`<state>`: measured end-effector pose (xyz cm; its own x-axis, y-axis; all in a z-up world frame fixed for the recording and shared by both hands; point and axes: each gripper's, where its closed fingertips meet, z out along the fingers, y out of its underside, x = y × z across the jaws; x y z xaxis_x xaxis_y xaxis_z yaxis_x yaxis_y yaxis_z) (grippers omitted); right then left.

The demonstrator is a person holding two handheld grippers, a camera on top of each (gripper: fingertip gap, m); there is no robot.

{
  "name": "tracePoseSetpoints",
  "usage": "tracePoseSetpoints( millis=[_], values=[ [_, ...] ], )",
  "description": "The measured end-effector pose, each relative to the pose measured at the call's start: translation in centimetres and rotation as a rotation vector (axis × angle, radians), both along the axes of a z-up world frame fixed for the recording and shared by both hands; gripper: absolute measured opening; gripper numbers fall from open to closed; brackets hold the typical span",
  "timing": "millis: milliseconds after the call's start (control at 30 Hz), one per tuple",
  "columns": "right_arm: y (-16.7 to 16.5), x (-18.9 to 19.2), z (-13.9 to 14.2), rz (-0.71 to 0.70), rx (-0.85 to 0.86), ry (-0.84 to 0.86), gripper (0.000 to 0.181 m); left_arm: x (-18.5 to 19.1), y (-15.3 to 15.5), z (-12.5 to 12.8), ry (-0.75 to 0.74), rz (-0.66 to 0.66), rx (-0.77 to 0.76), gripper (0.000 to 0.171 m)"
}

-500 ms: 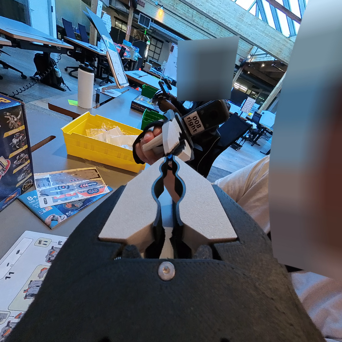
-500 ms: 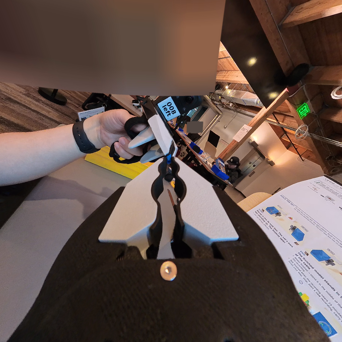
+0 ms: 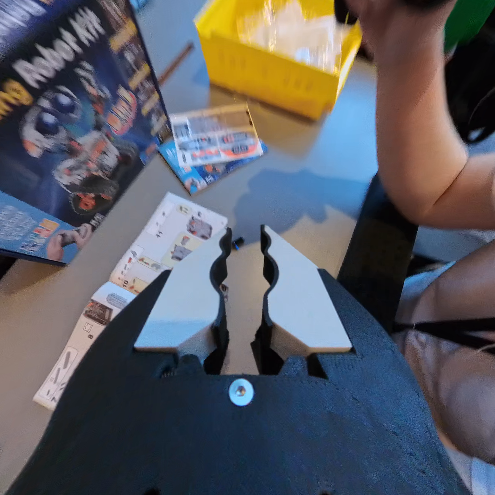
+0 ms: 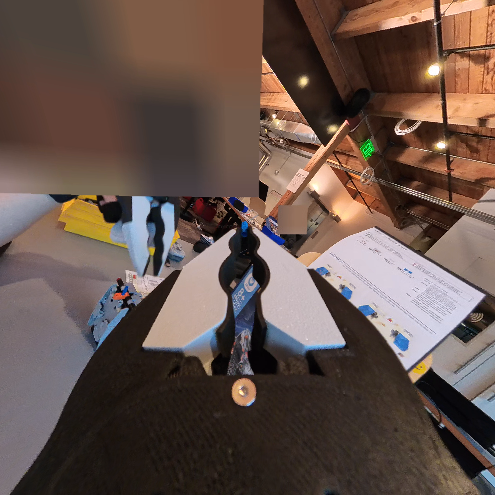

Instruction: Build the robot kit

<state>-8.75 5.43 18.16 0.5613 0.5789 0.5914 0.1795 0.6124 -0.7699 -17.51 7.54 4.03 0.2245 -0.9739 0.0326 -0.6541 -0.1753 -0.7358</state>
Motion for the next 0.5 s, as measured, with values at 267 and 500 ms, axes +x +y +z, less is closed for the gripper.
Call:
tracePoseSetpoints(
  millis=[267, 500],
  values=[
    [-2.7, 0.3, 1.7, 0.007, 0.072, -0.011, 0.003, 4.6, -0.9, -9.4, 0.430, -0.127, 0.005, 0.008],
    [-4.4, 1.0, 2.9, 0.029, 0.101, 0.017, 0.003, 4.8, 0.8, -14.9, 0.694, -0.085, 0.068, 0.010]
  ],
)
